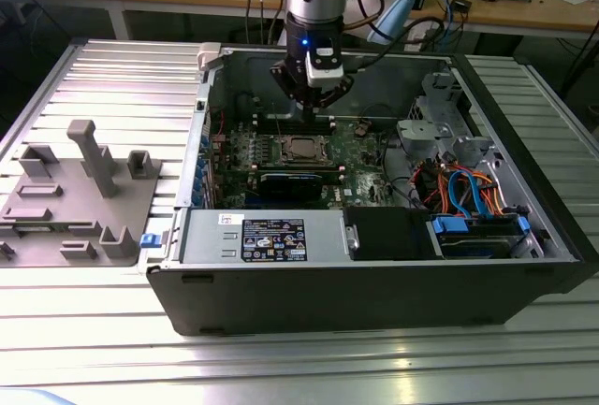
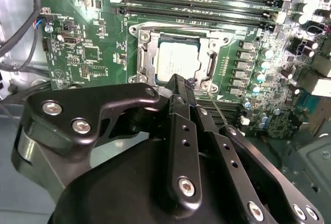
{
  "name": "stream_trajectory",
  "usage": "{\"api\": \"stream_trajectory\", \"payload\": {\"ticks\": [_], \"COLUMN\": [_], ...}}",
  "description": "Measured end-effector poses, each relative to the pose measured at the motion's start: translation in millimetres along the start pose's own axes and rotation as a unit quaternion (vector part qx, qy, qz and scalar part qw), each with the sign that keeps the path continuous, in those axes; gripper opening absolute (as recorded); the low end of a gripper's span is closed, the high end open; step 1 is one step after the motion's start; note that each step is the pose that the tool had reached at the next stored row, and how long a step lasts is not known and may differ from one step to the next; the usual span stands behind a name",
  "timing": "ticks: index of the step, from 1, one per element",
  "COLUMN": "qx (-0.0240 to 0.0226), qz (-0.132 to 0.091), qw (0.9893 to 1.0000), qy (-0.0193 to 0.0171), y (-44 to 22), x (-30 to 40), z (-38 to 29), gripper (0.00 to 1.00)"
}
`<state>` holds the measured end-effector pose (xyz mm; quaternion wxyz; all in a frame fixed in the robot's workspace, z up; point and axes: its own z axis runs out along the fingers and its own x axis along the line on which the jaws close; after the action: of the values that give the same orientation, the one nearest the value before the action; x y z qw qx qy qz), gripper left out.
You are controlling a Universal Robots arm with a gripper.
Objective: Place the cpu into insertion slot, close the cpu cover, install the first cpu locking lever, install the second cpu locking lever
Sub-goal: 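Install the first cpu locking lever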
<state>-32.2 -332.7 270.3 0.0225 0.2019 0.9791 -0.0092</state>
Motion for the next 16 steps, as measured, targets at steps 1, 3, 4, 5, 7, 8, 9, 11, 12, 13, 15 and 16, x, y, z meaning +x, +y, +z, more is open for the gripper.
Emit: {"api": "stream_trajectory", "payload": {"ticks": [1, 3, 4, 5, 7, 8, 9, 11, 12, 13, 15, 16], "qx": [-0.0004, -0.0008, -0.0018, -0.0032, -0.0039, -0.0041, -0.0043, -0.0048, -0.0050, -0.0055, -0.0061, -0.0063], "qz": [-0.007, -0.016, -0.037, -0.067, -0.082, -0.087, -0.092, -0.102, -0.106, -0.116, -0.130, -0.134], "qw": [1.0000, 0.9999, 0.9993, 0.9978, 0.9966, 0.9962, 0.9958, 0.9948, 0.9944, 0.9932, 0.9916, 0.9910], "qy": [-0.0001, -0.0001, -0.0003, -0.0006, -0.0008, -0.0008, -0.0008, -0.0010, -0.0010, -0.0011, -0.0012, -0.0012], "y": [0.0, 0.0, 0.0, 0.0, 0.0, 0.0, 0.0, 0.2, 0.2, 0.3, 0.3, 0.3], "x": [0.0, 0.0, 0.0, 0.0, 0.0, 0.0, 0.0, 0.2, 0.2, 0.2, 0.2, 0.2], "z": [0.0, 0.0, 0.0, 0.0, 0.0, 0.0, 0.0, 0.0, 0.0, 0.1, 0.0, 0.0], "gripper": [0.11, 0.11, 0.11, 0.11, 0.11, 0.11, 0.11, 0.11, 0.11, 0.11, 0.11, 0.11]}}
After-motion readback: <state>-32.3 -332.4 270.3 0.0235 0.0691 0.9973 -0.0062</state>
